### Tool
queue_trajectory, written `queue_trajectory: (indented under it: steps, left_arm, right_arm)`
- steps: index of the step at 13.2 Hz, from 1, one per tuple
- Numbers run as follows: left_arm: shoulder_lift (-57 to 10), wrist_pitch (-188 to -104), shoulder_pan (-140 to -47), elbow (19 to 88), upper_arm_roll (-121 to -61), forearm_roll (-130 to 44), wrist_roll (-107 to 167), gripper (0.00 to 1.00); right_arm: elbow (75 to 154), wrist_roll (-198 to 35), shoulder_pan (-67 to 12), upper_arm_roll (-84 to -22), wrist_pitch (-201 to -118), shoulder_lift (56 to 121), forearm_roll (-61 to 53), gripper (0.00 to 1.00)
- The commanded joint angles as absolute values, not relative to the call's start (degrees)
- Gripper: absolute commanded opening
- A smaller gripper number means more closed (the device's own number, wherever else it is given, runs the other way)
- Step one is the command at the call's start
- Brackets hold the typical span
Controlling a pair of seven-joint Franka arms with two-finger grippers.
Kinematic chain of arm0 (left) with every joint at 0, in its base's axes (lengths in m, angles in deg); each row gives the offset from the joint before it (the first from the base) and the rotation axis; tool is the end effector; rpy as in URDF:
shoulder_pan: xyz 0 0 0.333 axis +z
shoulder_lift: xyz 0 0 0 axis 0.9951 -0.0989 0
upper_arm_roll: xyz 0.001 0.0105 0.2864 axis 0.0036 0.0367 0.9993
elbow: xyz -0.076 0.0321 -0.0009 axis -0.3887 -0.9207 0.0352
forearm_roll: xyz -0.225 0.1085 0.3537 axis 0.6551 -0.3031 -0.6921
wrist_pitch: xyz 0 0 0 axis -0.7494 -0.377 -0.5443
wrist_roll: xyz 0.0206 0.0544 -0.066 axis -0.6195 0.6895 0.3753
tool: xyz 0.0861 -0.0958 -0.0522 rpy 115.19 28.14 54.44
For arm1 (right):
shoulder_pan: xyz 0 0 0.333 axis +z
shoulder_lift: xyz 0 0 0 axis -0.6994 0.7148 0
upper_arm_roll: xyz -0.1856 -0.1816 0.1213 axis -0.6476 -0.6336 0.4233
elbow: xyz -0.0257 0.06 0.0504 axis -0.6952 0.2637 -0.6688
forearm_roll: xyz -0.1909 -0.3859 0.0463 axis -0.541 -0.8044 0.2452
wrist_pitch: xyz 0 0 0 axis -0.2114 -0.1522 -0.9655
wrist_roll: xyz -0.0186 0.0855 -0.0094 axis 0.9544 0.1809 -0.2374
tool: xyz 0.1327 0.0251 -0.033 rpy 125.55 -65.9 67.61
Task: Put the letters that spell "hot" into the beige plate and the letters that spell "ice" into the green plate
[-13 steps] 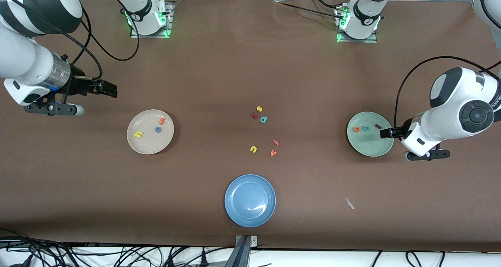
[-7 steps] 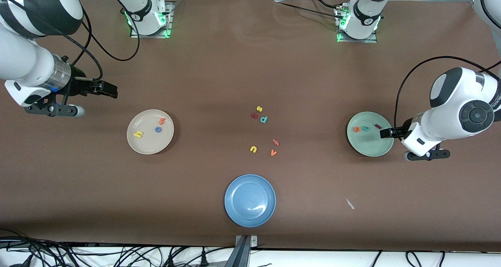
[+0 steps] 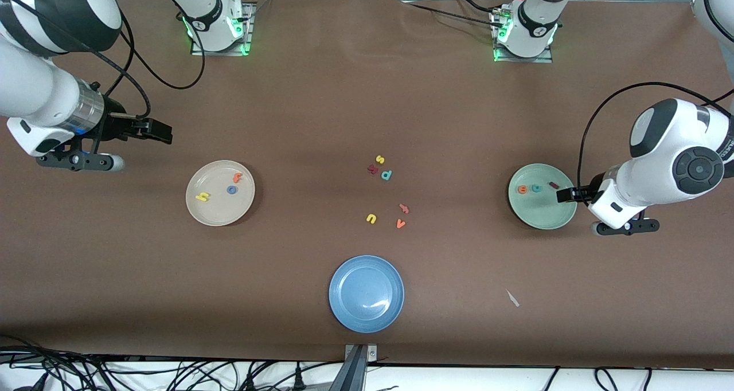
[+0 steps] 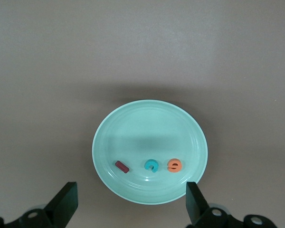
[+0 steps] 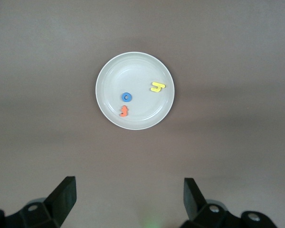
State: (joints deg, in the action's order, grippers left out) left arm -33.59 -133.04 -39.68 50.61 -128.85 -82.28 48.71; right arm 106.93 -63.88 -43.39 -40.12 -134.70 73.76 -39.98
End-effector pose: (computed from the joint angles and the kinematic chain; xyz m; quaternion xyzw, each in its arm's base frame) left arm 0.6566 -0.0312 0.2755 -0.9947 -0.0488 0.0872 0.0227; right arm 0.6153 0.0907 0.4581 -0.9957 0.0358 0.0847 0.0051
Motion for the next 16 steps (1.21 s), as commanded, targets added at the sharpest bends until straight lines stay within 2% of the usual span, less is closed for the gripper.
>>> queue_trajectory:
  steps: [1,8,12,16]
  left_arm:
    - [-33.0,-131.9,-39.5,50.0,-129.0,-80.9,47.1,1.00]
    - [-31.4,-131.2,-39.4,48.8,-129.4,-80.9,46.6,1.00]
    - [-26.7,-122.7,-38.9,44.1,-130.6,-78.9,39.6,1.00]
    - [-23.3,-119.4,-38.4,40.9,-130.7,-75.6,35.5,1.00]
  right_arm:
    - [106.1,-63.8,-43.2,-40.3,-134.3,74.2,-40.4,1.00]
    - [106.1,-63.8,-43.2,-40.3,-134.2,74.2,-40.4,1.00]
    - [106.1,-63.7,-43.1,-40.3,-134.3,74.2,-40.4,1.00]
    - [106.1,-63.7,-43.1,-40.3,-134.2,74.2,-40.4,1.00]
